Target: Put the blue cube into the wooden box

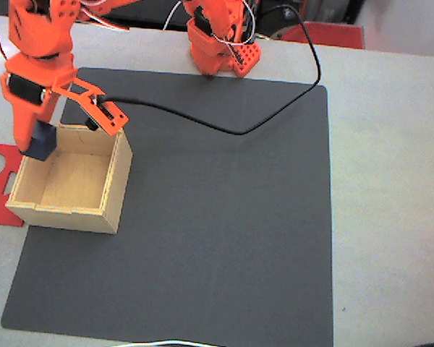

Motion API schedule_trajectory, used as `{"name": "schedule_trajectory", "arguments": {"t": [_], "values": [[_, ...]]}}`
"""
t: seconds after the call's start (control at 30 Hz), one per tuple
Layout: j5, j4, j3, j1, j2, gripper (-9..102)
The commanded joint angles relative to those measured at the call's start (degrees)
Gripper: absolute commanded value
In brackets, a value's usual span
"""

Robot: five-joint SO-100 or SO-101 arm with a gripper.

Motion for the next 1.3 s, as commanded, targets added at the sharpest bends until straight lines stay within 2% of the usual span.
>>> {"name": "schedule_trajectory", "arguments": {"t": [0.0, 0.6, 0.77, 1.27], "values": [[0.62, -0.79, -0.26, -0.7, -0.53, 0], [0.7, -5.27, -0.62, 0.26, -16.35, 0], [0.62, -5.63, -0.79, -0.53, -19.34, 14], [0.09, -5.27, -0.79, -0.88, -17.84, 17]]}}
